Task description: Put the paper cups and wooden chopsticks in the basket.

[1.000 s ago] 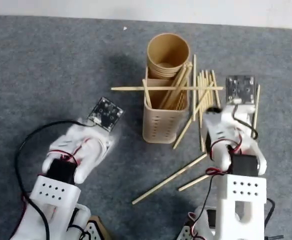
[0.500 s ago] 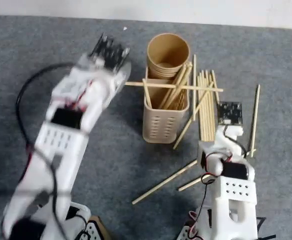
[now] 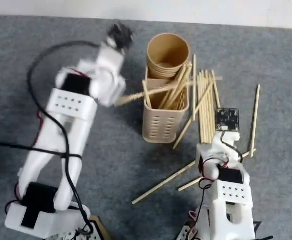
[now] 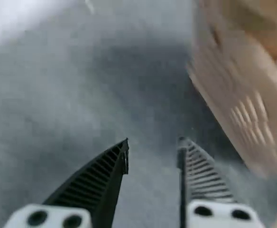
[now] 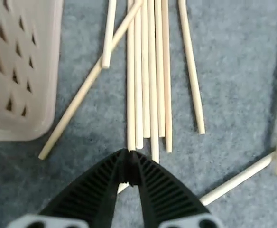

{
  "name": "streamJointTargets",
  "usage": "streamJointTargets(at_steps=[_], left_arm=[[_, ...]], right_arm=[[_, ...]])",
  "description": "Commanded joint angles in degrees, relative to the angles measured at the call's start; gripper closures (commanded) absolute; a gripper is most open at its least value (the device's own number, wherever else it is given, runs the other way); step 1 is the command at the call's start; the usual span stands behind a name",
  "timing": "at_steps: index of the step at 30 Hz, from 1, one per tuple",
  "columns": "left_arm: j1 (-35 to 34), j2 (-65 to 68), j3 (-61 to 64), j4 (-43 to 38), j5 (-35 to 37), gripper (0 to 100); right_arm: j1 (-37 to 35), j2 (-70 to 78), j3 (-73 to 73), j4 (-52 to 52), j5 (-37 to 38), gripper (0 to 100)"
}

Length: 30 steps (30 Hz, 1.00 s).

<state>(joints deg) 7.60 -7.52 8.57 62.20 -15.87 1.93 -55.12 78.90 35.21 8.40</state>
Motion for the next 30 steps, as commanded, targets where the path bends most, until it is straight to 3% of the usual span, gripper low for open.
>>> streamJointTargets(at_steps=[1,6,14,18,22,27,30], left_arm=[[5.05,-3.65,13.41,1.85,-0.53,87],[1.19,-4.0,16.66,-0.18,-0.26,87],[-16.84,-3.91,8.04,0.62,0.0,87],[-15.78,-3.56,7.87,4.48,0.44,87],[-11.38,1.36,6.2,5.19,17.67,87],[-6.46,14.37,-1.98,5.63,43.6,78],[-5.93,23.78,-8.57,5.63,47.74,77]], right_arm=[[0.48,-0.92,-0.13,-0.84,0.09,99.1],[0.48,-0.92,-0.13,-0.84,0.09,99.1],[0.31,-0.92,-0.13,-0.84,0.09,99.1],[0.13,-0.92,-0.22,-0.92,0.09,99.1],[0.13,-0.92,-0.04,-0.92,0.09,99.1],[0.13,-0.92,0.04,-0.92,0.09,99.1],[0.13,-0.92,0.13,-0.92,0.09,99.1]])
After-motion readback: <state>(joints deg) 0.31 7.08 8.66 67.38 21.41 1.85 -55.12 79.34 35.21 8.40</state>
